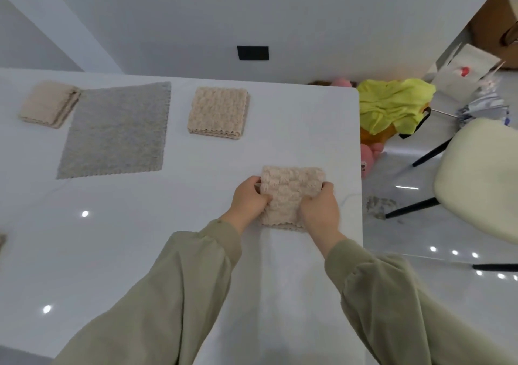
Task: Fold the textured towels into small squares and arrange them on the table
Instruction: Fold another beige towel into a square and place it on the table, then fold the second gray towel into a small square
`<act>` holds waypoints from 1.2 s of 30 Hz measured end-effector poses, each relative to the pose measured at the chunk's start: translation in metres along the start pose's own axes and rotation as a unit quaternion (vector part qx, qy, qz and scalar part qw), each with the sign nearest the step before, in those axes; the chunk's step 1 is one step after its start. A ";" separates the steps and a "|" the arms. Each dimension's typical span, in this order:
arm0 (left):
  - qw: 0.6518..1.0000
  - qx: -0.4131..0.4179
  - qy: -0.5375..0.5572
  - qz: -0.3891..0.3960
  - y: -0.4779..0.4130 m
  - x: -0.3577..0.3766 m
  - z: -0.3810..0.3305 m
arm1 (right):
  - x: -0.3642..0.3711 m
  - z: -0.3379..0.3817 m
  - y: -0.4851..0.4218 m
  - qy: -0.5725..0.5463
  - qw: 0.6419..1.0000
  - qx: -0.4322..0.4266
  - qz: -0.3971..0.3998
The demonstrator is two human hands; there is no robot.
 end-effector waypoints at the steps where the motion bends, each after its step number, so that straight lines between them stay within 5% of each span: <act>1: 1.000 -0.002 -0.005 0.001 0.000 0.003 0.001 | -0.002 -0.004 -0.002 0.004 1.000 0.006 -0.002; 5: 1.000 -0.007 0.018 0.007 0.002 0.015 0.007 | -0.007 -0.013 -0.002 0.025 0.999 0.046 0.002; 7: 1.000 0.003 0.011 0.002 0.005 0.018 0.008 | -0.008 -0.017 0.000 0.132 0.990 0.039 -0.037; 10: 0.998 0.040 -0.047 -0.028 0.009 0.019 0.012 | -0.005 -0.015 0.010 0.315 0.941 -0.077 -0.101; 13: 0.995 0.059 -0.080 -0.023 0.015 0.017 0.017 | 0.003 -0.009 0.019 0.386 0.897 -0.207 -0.064; 16: 0.995 0.038 -0.080 -0.035 0.021 0.005 0.023 | 0.011 -0.010 0.026 0.450 0.868 -0.210 -0.020; 26: 0.993 0.053 -0.082 -0.069 0.043 -0.116 0.042 | 0.073 0.076 0.081 0.426 0.853 -0.301 0.012; 36: 0.979 0.128 -0.137 -0.082 0.009 -0.320 0.087 | 0.239 0.216 0.132 0.396 0.858 -0.327 0.004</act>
Point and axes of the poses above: each hand's wrist, its own y-axis away from the middle knuckle, its own x-axis out of the palm, z = x × y, the point moved 2 cm from there along -y, towards the middle knuckle, and after that the axes turned 14 degrees about y, right-handed, at the moved point
